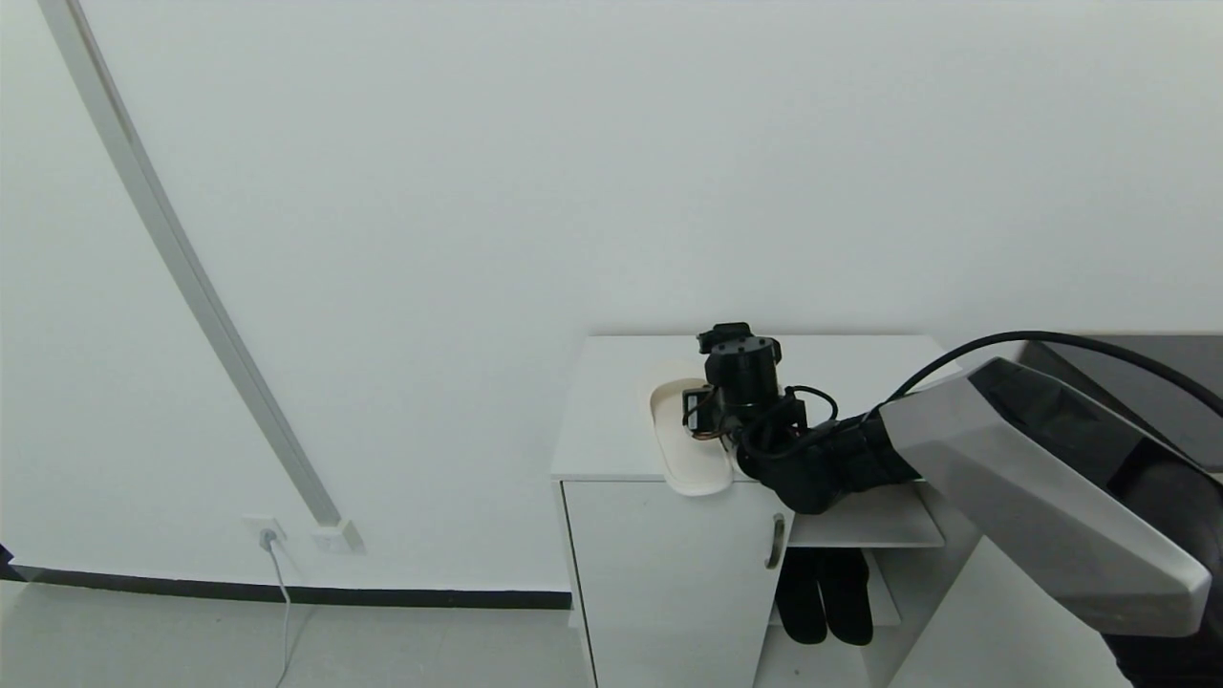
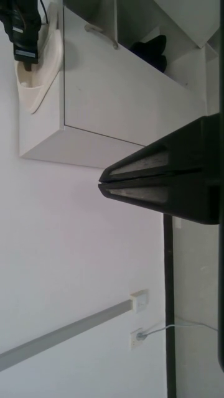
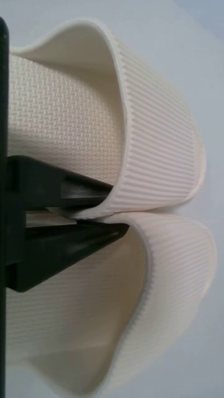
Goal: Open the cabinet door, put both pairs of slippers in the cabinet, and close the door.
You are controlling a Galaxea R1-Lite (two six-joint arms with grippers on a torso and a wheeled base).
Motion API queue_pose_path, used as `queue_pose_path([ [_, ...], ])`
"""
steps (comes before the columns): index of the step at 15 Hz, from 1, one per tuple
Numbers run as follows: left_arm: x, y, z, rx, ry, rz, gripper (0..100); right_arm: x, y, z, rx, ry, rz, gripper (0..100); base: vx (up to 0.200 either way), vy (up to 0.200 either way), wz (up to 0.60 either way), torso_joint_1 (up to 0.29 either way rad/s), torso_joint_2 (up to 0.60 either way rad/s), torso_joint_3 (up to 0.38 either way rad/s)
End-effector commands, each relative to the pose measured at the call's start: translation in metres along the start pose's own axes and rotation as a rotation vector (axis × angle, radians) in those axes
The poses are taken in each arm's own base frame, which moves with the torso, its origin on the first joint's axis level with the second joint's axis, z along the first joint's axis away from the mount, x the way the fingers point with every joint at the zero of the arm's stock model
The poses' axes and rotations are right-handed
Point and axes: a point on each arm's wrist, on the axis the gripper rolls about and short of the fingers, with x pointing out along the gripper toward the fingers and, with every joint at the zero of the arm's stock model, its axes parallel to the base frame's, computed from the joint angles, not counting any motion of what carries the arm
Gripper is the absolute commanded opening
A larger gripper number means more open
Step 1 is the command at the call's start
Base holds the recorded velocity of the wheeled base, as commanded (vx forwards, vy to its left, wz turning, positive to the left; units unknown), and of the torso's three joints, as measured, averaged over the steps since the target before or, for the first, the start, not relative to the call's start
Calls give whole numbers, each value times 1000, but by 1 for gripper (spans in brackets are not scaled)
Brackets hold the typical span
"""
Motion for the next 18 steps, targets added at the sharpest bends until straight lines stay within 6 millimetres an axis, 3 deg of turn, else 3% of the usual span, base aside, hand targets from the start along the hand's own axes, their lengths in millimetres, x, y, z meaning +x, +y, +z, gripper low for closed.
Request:
queue_pose_path([
  [1,0,0,0,-1,1,0,0,-7,-1,6,4,-4,3,0,0,0,0,0,0,0],
  [3,0,0,0,-1,1,0,0,-25,-5,15,3,4,28,0,0,0,0,0,0,0],
  [5,0,0,0,-1,1,0,0,-60,-11,21,0,-2,104,0,0,0,0,0,0,0],
  [9,0,0,0,0,1,0,0,-118,-31,18,2,-16,242,0,0,0,0,0,0,0],
  [15,0,0,0,0,1,0,0,-182,-58,18,3,-18,418,0,0,0,0,0,0,0],
  [18,0,0,0,0,1,0,0,-200,-61,19,-26,-24,445,0,0,0,0,0,0,0],
])
